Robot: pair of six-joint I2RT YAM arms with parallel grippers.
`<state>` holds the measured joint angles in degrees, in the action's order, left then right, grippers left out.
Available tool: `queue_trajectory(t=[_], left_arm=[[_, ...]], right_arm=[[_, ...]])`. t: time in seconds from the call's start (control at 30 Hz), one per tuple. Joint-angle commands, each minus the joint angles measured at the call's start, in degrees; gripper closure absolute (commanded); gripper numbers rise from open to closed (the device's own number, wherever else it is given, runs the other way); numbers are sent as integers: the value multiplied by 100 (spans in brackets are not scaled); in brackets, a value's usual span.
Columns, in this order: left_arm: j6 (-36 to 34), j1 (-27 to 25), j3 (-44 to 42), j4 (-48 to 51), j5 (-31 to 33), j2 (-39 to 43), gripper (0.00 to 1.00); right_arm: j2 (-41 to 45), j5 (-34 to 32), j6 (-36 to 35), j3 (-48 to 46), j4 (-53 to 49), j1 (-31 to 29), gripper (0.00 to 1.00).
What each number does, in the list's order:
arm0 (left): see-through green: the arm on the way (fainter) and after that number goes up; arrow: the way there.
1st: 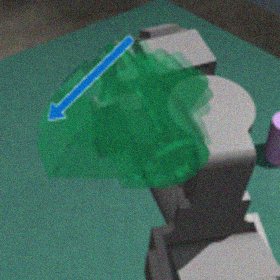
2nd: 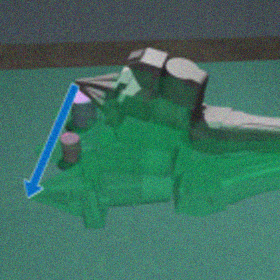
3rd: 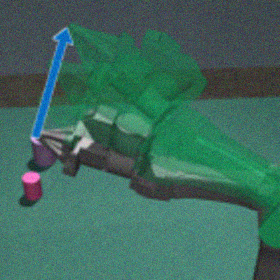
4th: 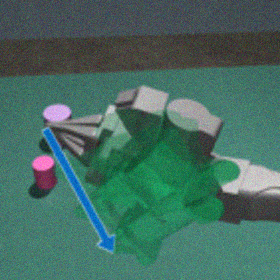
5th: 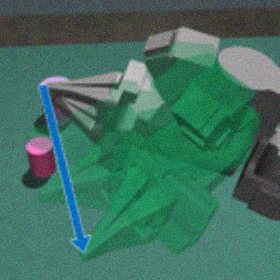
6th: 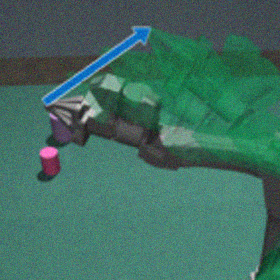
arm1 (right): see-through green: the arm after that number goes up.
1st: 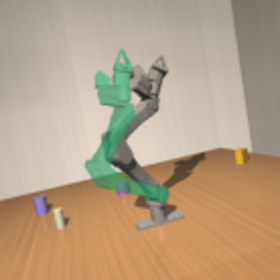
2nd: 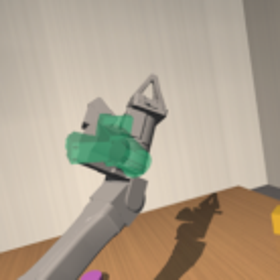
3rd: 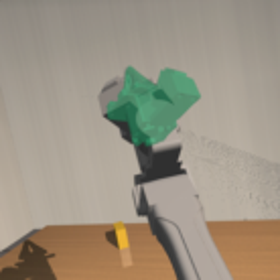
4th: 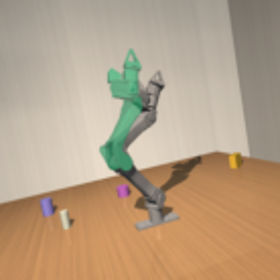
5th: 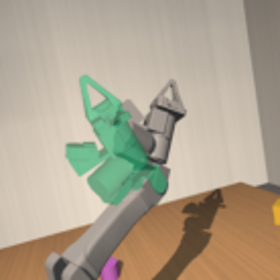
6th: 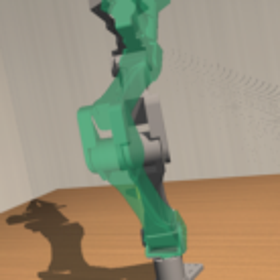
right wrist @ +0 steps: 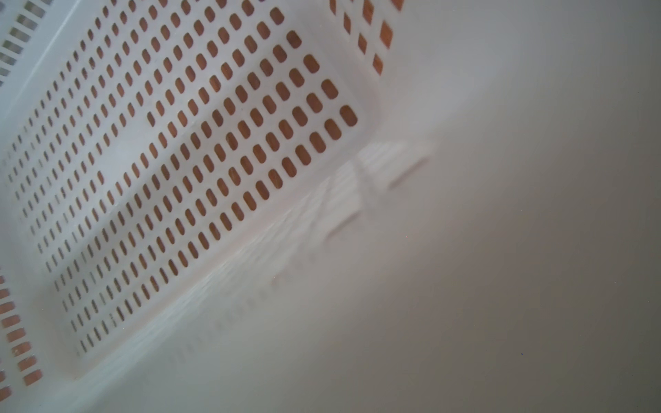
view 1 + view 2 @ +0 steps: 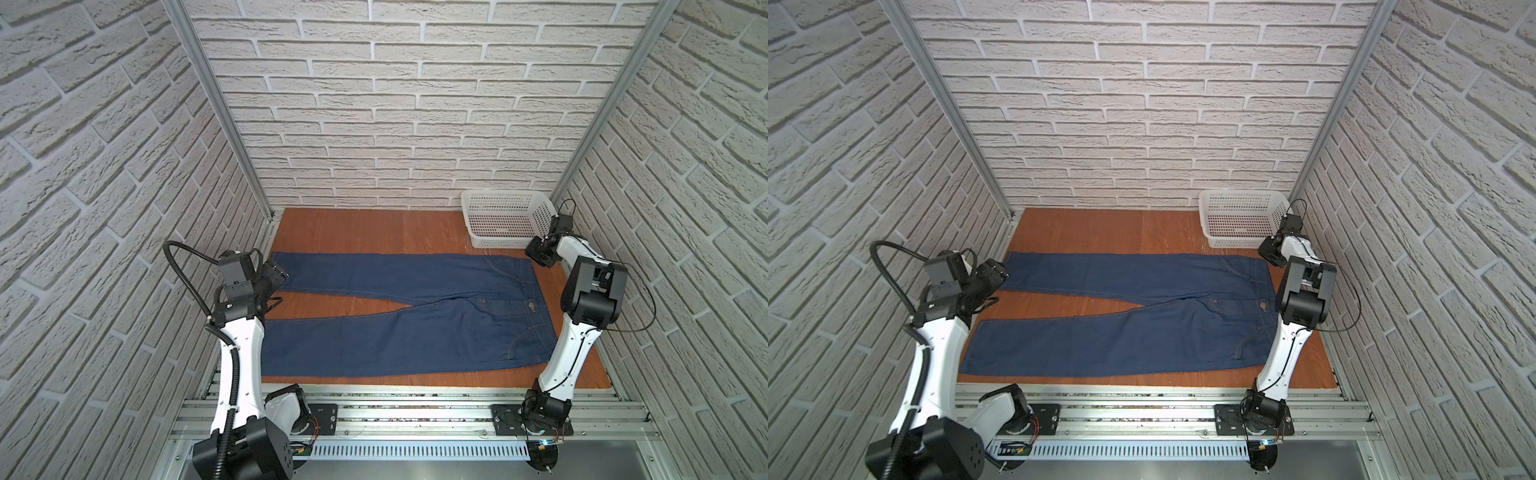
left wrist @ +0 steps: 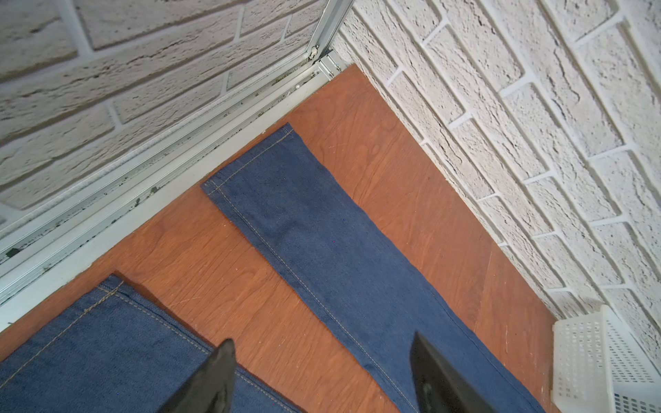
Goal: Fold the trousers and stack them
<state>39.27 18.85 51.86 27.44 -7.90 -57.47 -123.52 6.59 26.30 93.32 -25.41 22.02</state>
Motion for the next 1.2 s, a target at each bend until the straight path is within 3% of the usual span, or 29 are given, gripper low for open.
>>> queue_trajectory(t=[0.0, 0.17, 0.4, 1.17], left_arm=[[-14, 35, -21, -247, -19, 41, 24], [-30, 31, -26, -248, -3, 43, 24], [-66, 33, 4, -231, -3, 61, 23], [-53, 35, 57, -264, -28, -87, 23]], right_arm=[[709, 324, 177, -600, 848, 22, 62], [1308, 273, 109, -1022, 1284, 42, 62], [1331, 188, 28, -1202, 1210, 201, 62], [319, 492, 95, -1040, 1367, 286, 68]])
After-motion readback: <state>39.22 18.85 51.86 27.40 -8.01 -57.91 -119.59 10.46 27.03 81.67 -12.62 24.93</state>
